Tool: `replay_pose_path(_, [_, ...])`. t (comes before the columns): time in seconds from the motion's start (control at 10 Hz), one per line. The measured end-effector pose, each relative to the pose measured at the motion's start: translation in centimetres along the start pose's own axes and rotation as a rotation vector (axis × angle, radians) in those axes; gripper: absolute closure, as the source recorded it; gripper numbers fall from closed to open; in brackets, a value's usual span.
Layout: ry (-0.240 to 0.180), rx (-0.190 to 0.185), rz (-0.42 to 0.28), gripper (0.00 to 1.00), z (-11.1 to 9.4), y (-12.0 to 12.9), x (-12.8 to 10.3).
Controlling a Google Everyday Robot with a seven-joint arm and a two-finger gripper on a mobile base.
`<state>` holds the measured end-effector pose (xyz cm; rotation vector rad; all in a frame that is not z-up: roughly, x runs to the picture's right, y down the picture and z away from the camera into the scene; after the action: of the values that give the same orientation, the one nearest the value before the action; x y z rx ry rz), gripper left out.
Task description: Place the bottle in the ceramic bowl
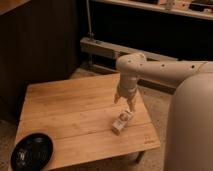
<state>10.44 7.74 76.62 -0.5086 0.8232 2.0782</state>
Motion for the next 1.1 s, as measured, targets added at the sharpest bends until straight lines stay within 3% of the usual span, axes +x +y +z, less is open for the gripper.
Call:
replay_pose_path(0.3, [0.028, -0.063, 0.070, 0.35, 0.6, -2.4, -3.2])
replay_pose_path(0.5, [0.065, -0.158, 0.099, 0.35, 2.1, -4.6, -4.0])
replay_pose_path(0.8, [0.121, -0.260, 0.082, 0.35, 3.2, -5.1, -4.4])
replay_pose_path(1.1, [0.168, -0.249, 0.030, 0.35, 4.1, -3.7, -4.4])
